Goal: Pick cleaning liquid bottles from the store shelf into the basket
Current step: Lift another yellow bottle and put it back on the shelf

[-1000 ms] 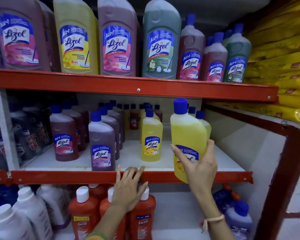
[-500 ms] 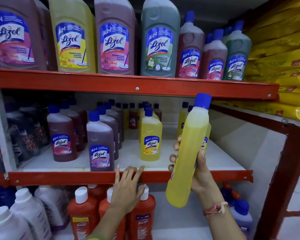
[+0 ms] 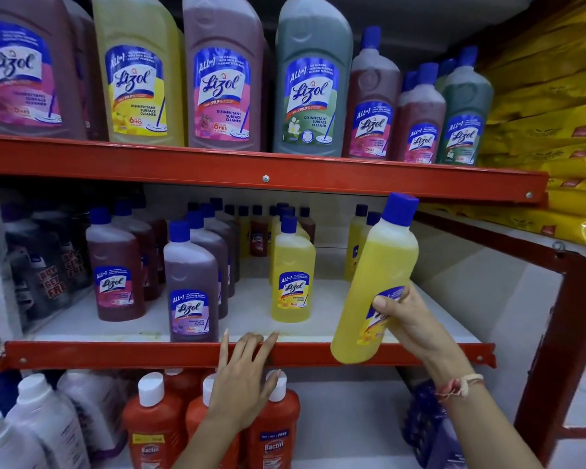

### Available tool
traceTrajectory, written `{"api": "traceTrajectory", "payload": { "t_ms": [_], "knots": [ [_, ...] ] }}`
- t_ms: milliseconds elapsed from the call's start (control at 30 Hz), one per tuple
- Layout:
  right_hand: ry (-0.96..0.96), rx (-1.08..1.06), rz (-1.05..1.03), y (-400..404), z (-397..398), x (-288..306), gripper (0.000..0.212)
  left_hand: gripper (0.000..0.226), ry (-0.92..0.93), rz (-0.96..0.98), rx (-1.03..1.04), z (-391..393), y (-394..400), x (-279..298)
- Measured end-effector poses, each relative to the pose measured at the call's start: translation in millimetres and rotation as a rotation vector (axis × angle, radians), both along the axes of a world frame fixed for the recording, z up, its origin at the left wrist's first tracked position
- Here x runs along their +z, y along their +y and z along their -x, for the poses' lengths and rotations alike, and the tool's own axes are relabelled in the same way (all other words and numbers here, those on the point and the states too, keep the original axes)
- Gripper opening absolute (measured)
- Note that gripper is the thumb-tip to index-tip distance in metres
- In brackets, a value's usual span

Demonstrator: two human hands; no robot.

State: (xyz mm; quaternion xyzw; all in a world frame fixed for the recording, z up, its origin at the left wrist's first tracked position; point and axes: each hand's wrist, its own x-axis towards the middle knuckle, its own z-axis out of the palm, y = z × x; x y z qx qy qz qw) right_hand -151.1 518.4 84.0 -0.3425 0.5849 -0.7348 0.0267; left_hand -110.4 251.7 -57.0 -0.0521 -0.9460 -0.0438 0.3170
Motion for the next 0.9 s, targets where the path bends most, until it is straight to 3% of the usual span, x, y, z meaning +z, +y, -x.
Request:
{"api": "traceTrajectory", "payload": {
  "t_ms": [233, 567, 900],
  "knots": [
    [0.0, -0.297, -0.11, 34, 48, 2, 0.099, 0.059, -0.013, 0.002, 0.009, 1, 0, -2],
    [-0.175, -0.367, -0.199, 68, 84, -30, 0.066, 0.063, 0.023, 0.006, 0.005, 2, 2, -4],
    [-0.21, -0.394, -0.204, 71, 85, -41, 0.091, 0.063, 0.015, -0.003, 0.02, 0, 5, -3]
  ]
}}
